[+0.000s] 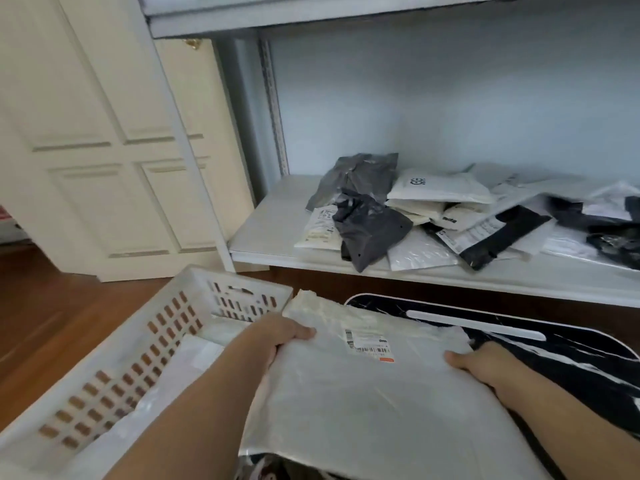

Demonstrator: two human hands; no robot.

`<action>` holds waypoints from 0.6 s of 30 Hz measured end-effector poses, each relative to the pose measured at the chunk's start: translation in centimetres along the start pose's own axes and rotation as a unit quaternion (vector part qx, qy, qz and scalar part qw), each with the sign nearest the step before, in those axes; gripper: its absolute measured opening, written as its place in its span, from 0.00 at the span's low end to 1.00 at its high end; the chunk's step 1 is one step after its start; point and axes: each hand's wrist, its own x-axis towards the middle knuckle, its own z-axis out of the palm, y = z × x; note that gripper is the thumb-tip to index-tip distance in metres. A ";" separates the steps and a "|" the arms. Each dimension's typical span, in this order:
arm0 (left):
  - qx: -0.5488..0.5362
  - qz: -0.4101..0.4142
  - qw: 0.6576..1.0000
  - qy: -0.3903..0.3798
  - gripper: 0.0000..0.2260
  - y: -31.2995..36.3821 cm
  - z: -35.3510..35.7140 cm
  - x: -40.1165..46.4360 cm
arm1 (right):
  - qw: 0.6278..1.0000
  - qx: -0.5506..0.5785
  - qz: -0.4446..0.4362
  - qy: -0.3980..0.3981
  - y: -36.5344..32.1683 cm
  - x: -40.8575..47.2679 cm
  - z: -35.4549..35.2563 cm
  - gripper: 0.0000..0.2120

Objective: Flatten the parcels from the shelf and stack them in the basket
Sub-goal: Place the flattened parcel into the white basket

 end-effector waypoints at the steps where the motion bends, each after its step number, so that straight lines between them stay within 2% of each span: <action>1: 0.001 0.011 1.000 0.017 0.21 0.2 -2.2 -0.2 | 1.000 0.022 -0.004 -0.022 -1.2 -1.0 1.2 0.25; 3: 0.017 0.040 0.998 0.051 0.25 0.2 -6.8 -0.9 | 0.995 0.055 -0.012 -0.077 -3.8 -2.8 4.0 0.17; 5: 0.039 0.074 0.991 0.101 0.25 0.2 -11.0 -1.5 | 0.987 0.092 -0.026 -0.128 -6.2 -4.4 6.9 0.14; 7: 0.075 0.110 0.974 0.183 0.22 0.1 -15.1 -2.4 | 0.977 0.134 -0.062 -0.157 -8.7 -5.8 10.0 0.20; 9: 0.100 0.136 0.951 0.261 0.27 -0.2 -19.0 -2.5 | 0.966 0.176 -0.104 -0.156 -10.9 -6.5 13.1 0.30; 10: 0.104 0.142 0.943 0.281 0.31 -0.5 -20.7 -2.4 | 0.965 0.180 -0.118 -0.149 -11.9 -6.6 14.6 0.32; 13: 0.152 0.120 0.934 0.300 0.33 -2.0 -24.5 -1.2 | 0.970 0.145 -0.144 -0.135 -14.1 -6.3 19.6 0.13; 14: 0.183 0.106 0.930 0.301 0.32 -2.7 -25.3 -0.7 | 0.971 0.137 -0.143 -0.132 -14.5 -6.1 21.2 0.11; 18: 0.251 0.059 0.920 0.294 0.25 -6.1 -26.8 2.1 | 0.972 0.144 -0.135 -0.125 -15.4 -5.0 27.5 0.15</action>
